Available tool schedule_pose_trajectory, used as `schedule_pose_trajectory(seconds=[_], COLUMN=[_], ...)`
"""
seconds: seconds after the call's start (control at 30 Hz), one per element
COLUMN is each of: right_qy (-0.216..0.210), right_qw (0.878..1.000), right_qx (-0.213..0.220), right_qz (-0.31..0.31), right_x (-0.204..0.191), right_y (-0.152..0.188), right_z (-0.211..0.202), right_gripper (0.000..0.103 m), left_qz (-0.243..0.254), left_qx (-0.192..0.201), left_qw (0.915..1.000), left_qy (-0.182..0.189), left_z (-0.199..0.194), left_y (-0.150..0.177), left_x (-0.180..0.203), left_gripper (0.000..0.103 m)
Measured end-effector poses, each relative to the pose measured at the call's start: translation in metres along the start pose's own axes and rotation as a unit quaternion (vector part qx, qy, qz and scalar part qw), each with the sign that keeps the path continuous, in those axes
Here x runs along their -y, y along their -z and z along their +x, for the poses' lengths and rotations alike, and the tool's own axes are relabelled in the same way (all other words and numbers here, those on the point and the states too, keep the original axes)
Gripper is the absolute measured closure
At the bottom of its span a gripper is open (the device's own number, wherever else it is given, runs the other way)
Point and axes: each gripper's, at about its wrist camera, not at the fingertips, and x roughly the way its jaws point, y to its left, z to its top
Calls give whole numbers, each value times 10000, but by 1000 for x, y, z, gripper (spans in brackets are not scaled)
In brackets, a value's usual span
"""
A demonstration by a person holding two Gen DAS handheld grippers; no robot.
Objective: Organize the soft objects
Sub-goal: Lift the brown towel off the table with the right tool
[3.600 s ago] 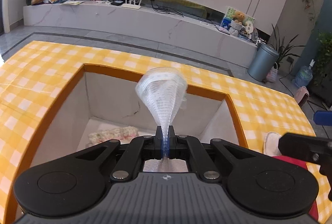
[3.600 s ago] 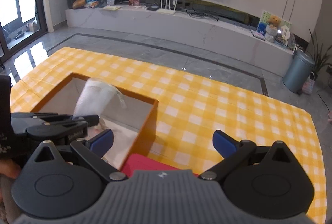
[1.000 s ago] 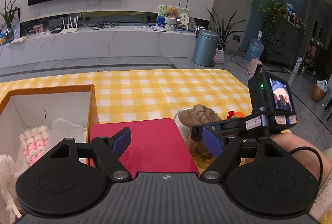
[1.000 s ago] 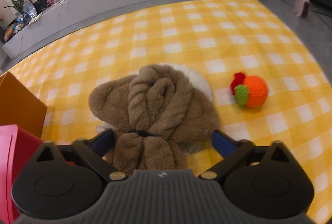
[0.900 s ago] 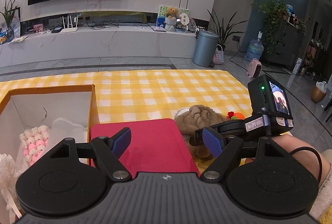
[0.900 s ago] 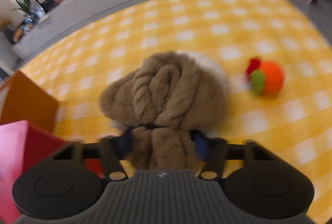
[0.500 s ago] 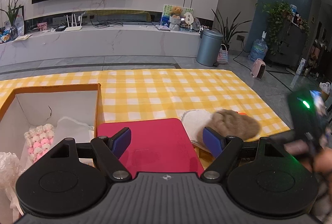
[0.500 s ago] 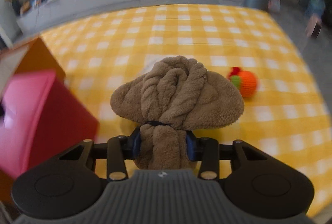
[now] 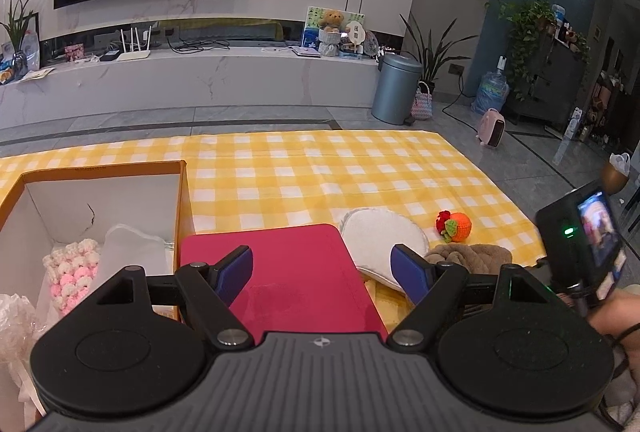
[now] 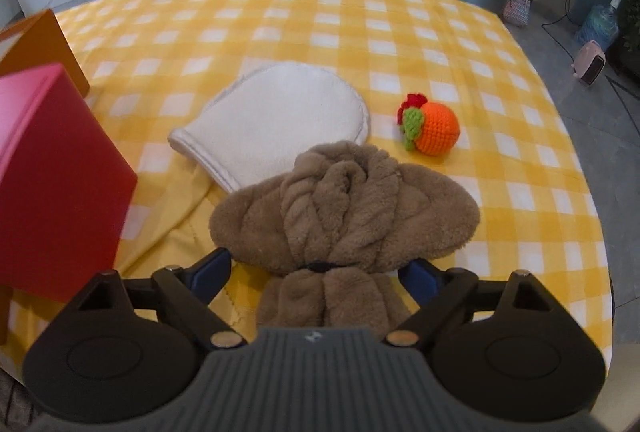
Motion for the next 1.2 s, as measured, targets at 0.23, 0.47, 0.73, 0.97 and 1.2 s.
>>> schedule_pose_trajectory(seconds=[0.23,0.47,0.73,0.97,1.2], right_qy=[-5,64,-92,-61,-410], right_qw=[9996,9986,9907,9815,9632], right_qx=[-141,258,848,1136,1572], right_qz=[236,454,1060,1537,2142], right_x=[10,19,51,89,122], right_y=[-2,1,-1,0,10], right_z=[12,-10,-36,-51,-66], right_gripper=[41,51,51,51,51], left_qz=[139,515,1147,1436,2071], left_qx=[-34,-148,-462,-1024,-1719], left_qw=[9999,9986,9923,9843,9626], left_qy=[9,-42,-80,87,-296], left_z=[0,-1,15,49,102], left_y=[0,2,7,17,24], left_x=[9,34,85,124,157], left_gripper=[11,11,11,11,11])
